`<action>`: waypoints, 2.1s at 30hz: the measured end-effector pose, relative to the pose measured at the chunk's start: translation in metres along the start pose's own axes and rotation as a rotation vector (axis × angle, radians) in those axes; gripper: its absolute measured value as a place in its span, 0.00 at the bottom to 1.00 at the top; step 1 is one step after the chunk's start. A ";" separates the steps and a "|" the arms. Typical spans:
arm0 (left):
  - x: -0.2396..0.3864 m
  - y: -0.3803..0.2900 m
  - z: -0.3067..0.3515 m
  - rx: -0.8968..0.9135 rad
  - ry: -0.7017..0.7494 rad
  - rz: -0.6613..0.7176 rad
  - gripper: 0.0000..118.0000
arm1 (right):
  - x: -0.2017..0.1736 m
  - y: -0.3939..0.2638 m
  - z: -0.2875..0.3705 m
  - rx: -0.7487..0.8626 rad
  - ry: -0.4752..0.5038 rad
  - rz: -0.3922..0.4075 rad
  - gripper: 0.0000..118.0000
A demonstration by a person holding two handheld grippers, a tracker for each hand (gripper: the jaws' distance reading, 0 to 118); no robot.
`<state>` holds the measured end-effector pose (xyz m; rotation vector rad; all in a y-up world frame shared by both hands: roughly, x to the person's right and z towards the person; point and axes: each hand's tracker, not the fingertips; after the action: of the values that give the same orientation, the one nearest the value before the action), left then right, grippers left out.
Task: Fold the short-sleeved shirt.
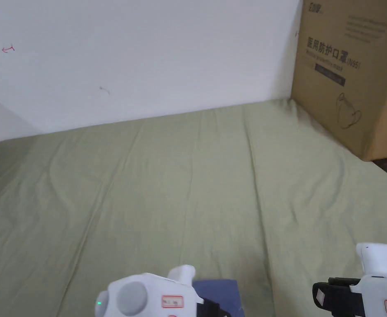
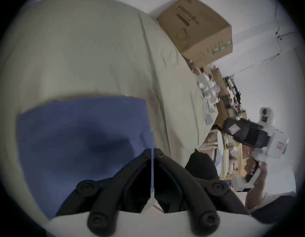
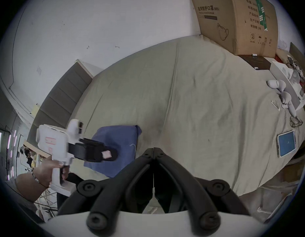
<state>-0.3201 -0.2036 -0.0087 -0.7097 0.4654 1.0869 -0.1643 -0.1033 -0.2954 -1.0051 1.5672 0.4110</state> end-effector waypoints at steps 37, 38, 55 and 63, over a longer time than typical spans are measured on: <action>-0.145 -0.091 0.165 0.382 -0.106 0.246 0.02 | -0.025 -0.024 -0.165 -0.320 0.211 -0.052 0.00; -0.153 -0.088 0.159 0.373 -0.112 0.249 0.02 | -0.018 -0.025 -0.167 -0.327 0.208 -0.068 0.00; -0.194 -0.039 0.043 0.236 -0.555 0.345 1.00 | 0.007 -0.034 -0.164 -0.345 0.231 -0.141 0.00; -0.198 -0.040 0.028 0.228 -0.508 0.387 0.20 | -0.004 -0.036 -0.160 -0.341 0.223 -0.156 0.00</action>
<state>-0.3635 -0.3202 0.1535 -0.1257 0.2837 1.4949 -0.2360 -0.2392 -0.2391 -1.4676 1.6338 0.4799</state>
